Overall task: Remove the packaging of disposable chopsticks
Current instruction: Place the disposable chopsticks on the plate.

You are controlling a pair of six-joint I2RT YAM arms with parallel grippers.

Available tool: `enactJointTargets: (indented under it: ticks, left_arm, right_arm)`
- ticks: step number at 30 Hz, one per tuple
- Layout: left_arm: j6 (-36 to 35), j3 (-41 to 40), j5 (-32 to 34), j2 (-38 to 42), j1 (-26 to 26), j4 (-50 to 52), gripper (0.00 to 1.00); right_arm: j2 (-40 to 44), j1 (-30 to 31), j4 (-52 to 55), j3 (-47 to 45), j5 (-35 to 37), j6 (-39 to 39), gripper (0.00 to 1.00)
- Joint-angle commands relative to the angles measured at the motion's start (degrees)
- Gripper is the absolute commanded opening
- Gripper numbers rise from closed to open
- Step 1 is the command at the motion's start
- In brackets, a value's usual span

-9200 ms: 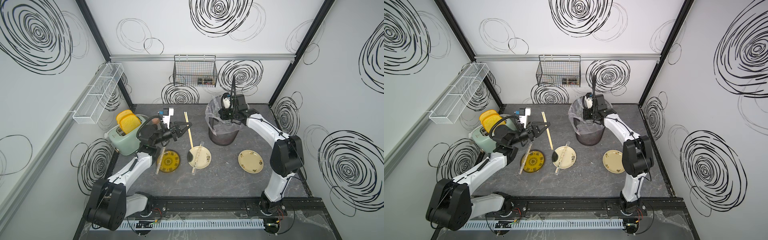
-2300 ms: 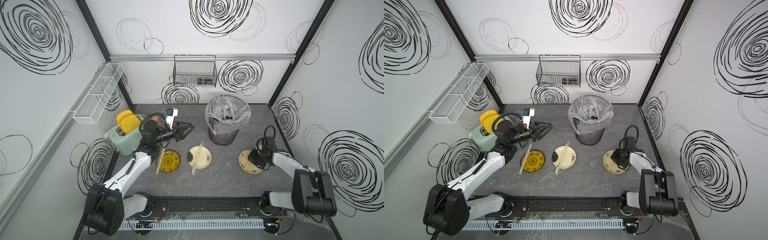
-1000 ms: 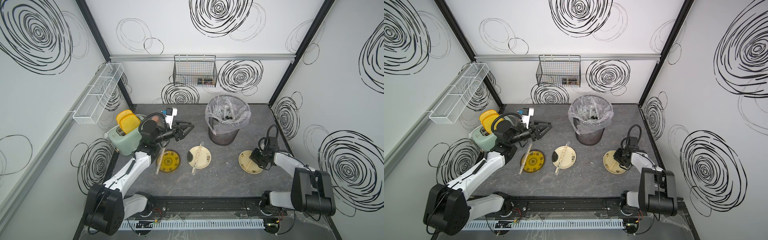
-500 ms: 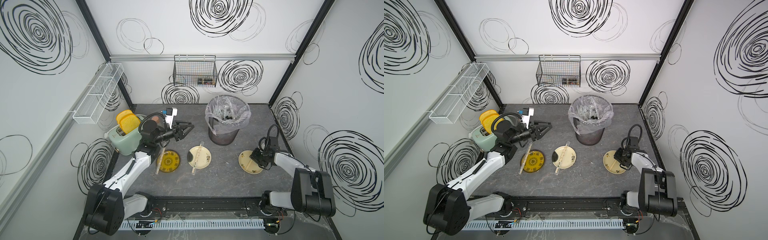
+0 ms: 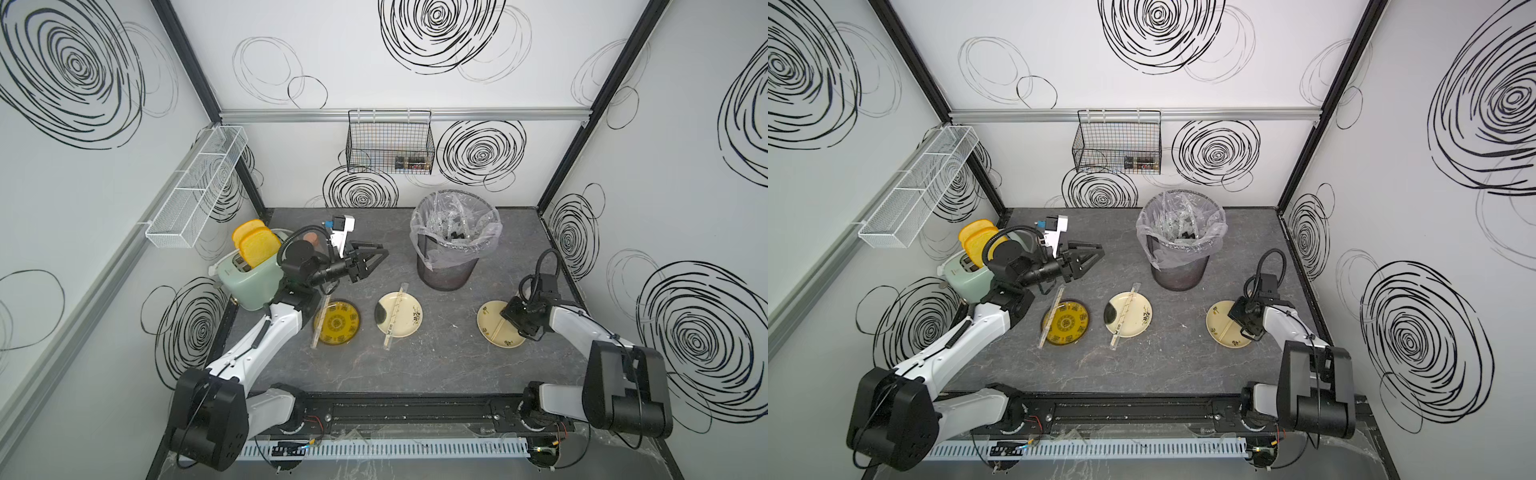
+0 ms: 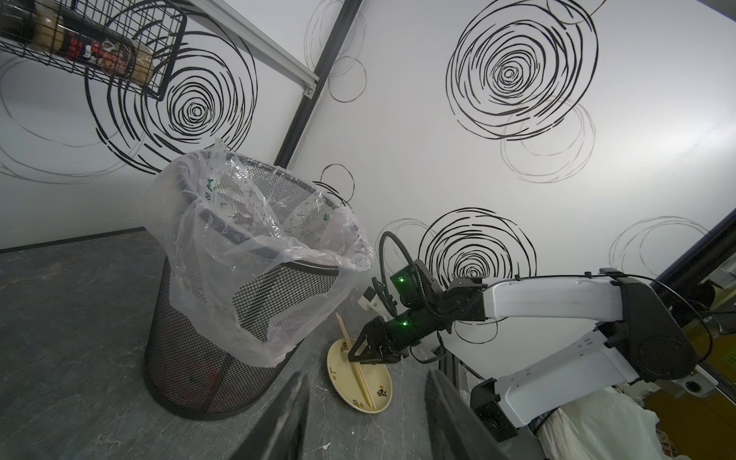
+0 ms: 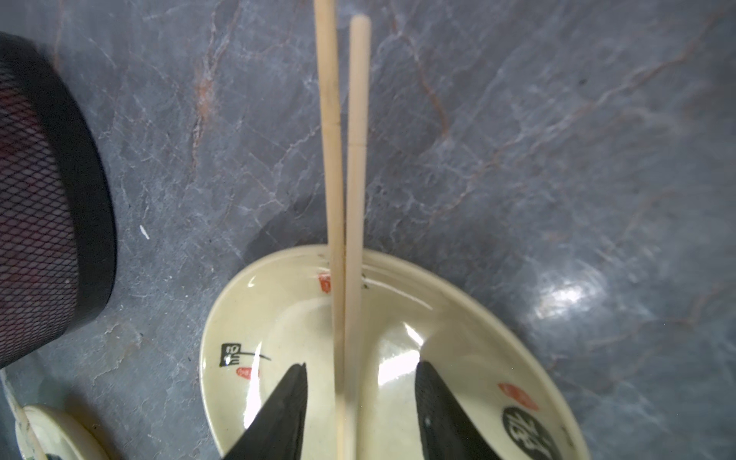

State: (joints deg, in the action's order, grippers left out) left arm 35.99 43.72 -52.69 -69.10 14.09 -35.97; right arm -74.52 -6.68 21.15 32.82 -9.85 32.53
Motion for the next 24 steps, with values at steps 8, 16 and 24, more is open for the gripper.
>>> enactJointTargets:
  ticks: [8,16,24]
  left_arm:
    - [-0.1,1.3,-1.1,0.0,0.1,-2.3,0.52]
    - [-0.3,1.2,-1.2,-0.2,0.1,-2.3,0.52]
    - [-0.4,1.4,-1.5,0.0,0.1,-2.2,0.52]
  right_arm:
    - [0.4,-0.2,5.1,-0.7,2.0,0.6,0.52]
    - [3.0,-0.1,6.2,-0.5,2.7,1.2,0.53]
    - [6.3,0.9,7.8,0.2,3.9,2.4,0.54]
